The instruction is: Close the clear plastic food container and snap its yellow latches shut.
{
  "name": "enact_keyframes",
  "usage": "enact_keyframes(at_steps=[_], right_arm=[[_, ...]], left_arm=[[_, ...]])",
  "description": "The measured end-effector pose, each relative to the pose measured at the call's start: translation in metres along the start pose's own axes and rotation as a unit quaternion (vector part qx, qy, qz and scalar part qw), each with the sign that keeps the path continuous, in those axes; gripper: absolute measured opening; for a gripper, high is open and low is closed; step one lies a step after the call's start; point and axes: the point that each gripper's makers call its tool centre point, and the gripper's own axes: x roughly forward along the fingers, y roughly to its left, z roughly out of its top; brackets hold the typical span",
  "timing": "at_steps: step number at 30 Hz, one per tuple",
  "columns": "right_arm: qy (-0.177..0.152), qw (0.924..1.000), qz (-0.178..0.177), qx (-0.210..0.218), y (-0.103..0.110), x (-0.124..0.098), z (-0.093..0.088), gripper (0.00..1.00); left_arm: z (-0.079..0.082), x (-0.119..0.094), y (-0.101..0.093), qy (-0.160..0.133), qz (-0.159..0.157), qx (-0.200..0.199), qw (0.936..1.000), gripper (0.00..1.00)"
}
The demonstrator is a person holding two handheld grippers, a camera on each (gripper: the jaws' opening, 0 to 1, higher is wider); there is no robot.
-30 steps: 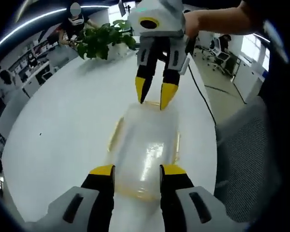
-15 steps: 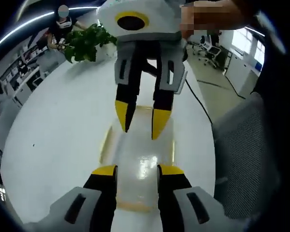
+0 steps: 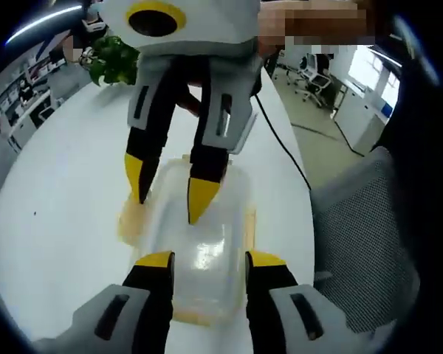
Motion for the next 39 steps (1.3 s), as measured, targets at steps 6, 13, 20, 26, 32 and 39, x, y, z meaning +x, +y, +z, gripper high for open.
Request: enact_keyframes(at_steps=[6, 13, 20, 26, 32, 39], right_arm=[[0.015, 0.9991, 0.018, 0.036, -0.004, 0.008, -0.008, 0.38], [0.029, 0.9969, 0.044, 0.058, -0.008, 0.007, -0.009, 0.42], [0.038, 0.9959, 0.062, 0.054, -0.013, -0.002, -0.004, 0.41], [0.044, 0.9943, 0.083, 0.051, -0.009, -0.001, -0.004, 0.39], [0.082, 0.9901, 0.11, 0.029, -0.01, 0.005, -0.009, 0.39], [0.089, 0.9852, 0.137, 0.052, -0.014, 0.013, 0.002, 0.34]], left_arm=[[0.0, 0.001, -0.001, 0.007, 0.009, 0.018, 0.9998, 0.38], [-0.001, 0.001, 0.001, 0.009, 0.016, 0.02, 0.9996, 0.39], [0.0, 0.001, 0.002, 0.015, 0.026, 0.025, 0.9992, 0.4], [0.007, 0.003, -0.004, 0.01, 0.04, 0.024, 0.9989, 0.43], [0.009, 0.006, -0.006, 0.015, 0.046, 0.038, 0.9981, 0.43], [0.01, 0.01, -0.003, 0.022, 0.059, 0.038, 0.9973, 0.44]])
